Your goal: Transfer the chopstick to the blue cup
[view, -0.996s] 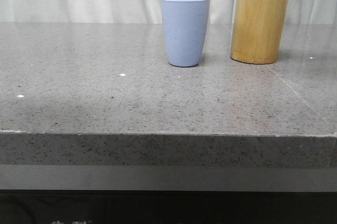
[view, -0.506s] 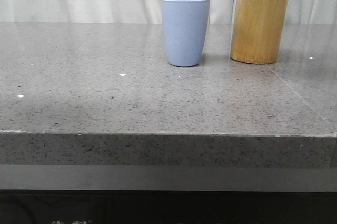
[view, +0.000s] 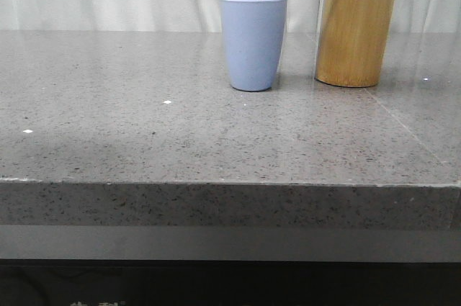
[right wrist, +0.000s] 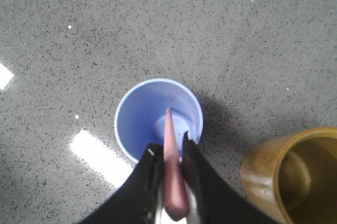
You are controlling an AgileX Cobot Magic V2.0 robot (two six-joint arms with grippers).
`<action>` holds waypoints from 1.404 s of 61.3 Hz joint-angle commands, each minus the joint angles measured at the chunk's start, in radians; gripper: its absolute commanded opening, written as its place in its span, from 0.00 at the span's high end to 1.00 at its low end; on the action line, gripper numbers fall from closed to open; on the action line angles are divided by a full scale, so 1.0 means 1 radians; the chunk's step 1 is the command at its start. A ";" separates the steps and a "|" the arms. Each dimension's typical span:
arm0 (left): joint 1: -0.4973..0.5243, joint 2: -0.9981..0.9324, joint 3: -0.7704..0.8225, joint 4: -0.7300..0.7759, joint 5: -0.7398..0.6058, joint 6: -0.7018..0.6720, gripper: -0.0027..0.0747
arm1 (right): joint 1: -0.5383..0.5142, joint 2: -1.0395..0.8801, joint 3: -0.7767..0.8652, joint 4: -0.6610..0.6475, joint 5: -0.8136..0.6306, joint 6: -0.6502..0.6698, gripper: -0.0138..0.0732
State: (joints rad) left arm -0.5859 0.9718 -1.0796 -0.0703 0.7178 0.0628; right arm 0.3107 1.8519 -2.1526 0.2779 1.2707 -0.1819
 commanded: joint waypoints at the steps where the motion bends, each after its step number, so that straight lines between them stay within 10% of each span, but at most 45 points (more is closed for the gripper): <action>1: -0.003 -0.008 -0.028 -0.012 -0.074 -0.010 0.56 | 0.003 -0.034 -0.027 0.010 0.064 -0.010 0.87; 26: -0.003 -0.008 -0.028 -0.012 -0.074 -0.010 0.56 | 0.003 -0.033 -0.027 0.015 0.064 -0.010 0.42; 59: -0.003 -0.008 -0.028 -0.009 -0.076 -0.010 0.56 | 0.003 -0.296 0.027 -0.053 0.019 0.031 0.42; 86: -0.003 -0.008 -0.028 -0.009 -0.076 -0.010 0.56 | 0.003 -0.791 0.568 -0.096 -0.198 0.040 0.42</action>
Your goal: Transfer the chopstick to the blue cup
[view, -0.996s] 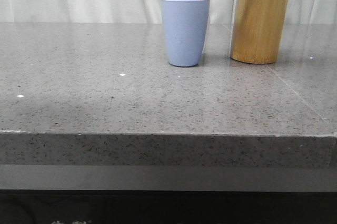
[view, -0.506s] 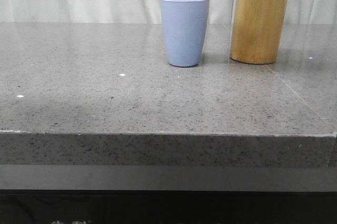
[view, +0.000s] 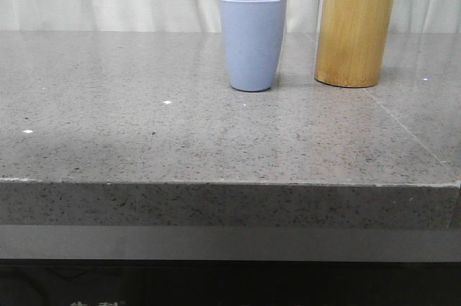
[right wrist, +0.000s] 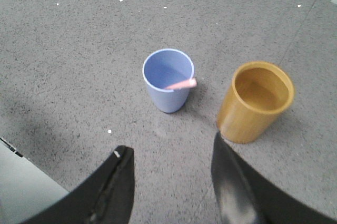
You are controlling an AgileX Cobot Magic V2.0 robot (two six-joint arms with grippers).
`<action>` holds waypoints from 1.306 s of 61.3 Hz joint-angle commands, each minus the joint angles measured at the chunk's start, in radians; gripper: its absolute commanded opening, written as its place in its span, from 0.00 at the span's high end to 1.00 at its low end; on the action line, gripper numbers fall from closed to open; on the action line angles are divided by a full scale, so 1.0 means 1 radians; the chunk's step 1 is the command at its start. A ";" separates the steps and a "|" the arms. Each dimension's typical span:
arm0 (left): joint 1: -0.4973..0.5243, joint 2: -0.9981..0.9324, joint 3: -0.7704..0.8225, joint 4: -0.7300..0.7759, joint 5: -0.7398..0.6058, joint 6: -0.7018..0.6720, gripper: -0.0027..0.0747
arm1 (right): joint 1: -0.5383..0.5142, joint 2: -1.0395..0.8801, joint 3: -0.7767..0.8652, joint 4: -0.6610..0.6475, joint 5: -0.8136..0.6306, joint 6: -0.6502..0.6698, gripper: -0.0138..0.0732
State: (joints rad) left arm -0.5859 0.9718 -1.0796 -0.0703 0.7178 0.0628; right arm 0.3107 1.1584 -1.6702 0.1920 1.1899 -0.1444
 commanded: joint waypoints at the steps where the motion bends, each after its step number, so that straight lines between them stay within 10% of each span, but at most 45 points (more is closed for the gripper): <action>1: -0.003 -0.008 -0.028 -0.009 -0.076 -0.010 0.56 | 0.003 -0.114 0.106 -0.010 -0.126 0.002 0.42; 45: -0.003 -0.008 -0.028 -0.009 -0.076 -0.010 0.56 | 0.003 -0.614 0.741 -0.007 -0.376 0.009 0.42; 67: -0.003 -0.008 -0.028 -0.009 -0.076 -0.010 0.99 | 0.003 -0.614 0.741 -0.007 -0.376 0.009 0.86; 80: -0.003 -0.008 -0.028 -0.009 -0.076 -0.010 0.99 | 0.003 -0.614 0.741 -0.008 -0.391 0.009 0.92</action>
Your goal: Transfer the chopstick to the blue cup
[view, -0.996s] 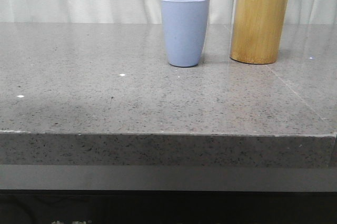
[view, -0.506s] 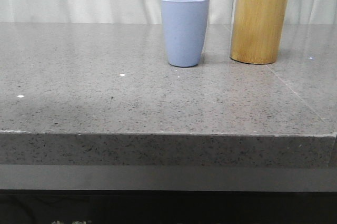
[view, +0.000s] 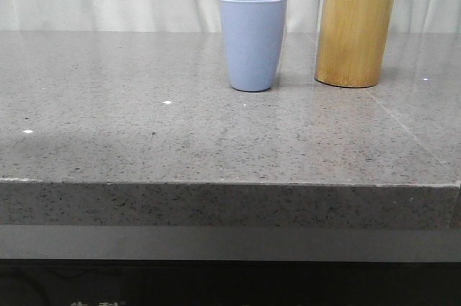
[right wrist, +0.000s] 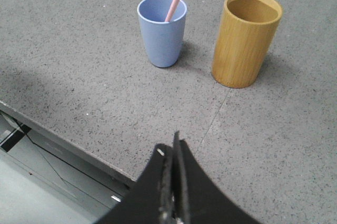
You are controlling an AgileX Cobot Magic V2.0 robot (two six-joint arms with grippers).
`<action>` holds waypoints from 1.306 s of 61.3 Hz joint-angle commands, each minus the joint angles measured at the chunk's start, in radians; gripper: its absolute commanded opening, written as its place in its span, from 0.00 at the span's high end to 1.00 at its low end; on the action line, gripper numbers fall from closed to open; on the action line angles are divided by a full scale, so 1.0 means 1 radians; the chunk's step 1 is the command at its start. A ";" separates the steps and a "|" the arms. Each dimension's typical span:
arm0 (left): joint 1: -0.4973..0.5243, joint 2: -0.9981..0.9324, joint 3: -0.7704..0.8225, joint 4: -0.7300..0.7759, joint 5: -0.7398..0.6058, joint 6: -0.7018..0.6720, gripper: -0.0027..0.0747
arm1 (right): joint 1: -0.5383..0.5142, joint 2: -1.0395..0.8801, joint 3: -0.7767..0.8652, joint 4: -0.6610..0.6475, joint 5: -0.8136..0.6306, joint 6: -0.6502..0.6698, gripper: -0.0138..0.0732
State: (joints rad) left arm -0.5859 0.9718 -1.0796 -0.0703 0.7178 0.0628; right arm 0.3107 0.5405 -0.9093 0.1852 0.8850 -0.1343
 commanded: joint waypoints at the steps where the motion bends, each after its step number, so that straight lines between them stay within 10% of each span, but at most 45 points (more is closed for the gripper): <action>1: -0.003 -0.008 -0.028 -0.009 -0.076 -0.010 0.99 | 0.003 0.004 -0.020 -0.001 -0.086 -0.001 0.92; 36: 0.049 -0.083 0.056 0.033 -0.151 0.006 0.99 | 0.003 0.004 -0.020 -0.001 -0.081 -0.001 0.92; 60: 0.418 -0.585 0.702 0.036 -0.630 0.006 0.99 | 0.003 0.004 -0.020 0.000 -0.081 -0.001 0.92; 80: 0.510 -0.923 1.057 -0.034 -0.805 0.006 0.99 | 0.003 0.004 -0.020 0.000 -0.081 -0.001 0.92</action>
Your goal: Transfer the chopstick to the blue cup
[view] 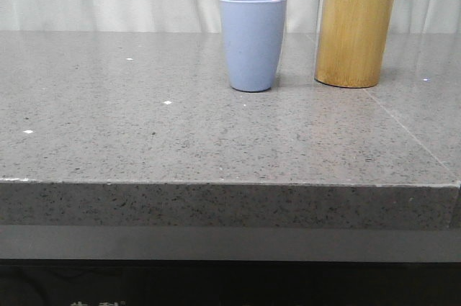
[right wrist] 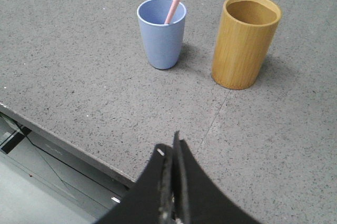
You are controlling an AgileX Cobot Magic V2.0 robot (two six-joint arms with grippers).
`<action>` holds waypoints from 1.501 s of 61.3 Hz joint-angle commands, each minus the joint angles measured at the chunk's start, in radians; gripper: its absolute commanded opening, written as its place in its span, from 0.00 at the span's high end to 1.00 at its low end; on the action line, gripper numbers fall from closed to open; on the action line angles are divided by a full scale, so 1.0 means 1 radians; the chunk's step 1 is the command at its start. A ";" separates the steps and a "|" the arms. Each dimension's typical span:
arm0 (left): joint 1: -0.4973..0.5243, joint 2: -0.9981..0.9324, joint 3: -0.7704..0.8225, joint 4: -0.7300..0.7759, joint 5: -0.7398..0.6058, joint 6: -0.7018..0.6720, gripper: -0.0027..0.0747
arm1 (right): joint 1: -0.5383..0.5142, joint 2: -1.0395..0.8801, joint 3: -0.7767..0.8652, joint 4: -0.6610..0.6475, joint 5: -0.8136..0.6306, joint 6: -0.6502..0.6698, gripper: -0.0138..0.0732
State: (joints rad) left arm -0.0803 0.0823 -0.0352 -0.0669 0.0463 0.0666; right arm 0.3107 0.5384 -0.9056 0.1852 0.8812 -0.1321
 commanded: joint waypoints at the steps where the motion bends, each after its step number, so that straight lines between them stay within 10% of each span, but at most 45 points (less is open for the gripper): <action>1: 0.005 -0.040 0.022 -0.040 -0.135 0.003 0.99 | 0.003 0.006 -0.024 0.000 -0.077 -0.003 0.92; 68: 0.011 -0.109 0.052 -0.042 -0.140 0.003 0.99 | 0.003 0.007 -0.024 -0.001 -0.079 -0.003 0.92; 92: 0.009 -0.109 0.052 -0.042 -0.140 0.003 0.99 | -0.187 -0.255 0.457 -0.052 -0.679 -0.035 0.92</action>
State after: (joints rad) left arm -0.0719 -0.0042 0.0031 -0.0988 -0.0071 0.0672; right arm 0.1636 0.3468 -0.5421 0.1452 0.4290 -0.1549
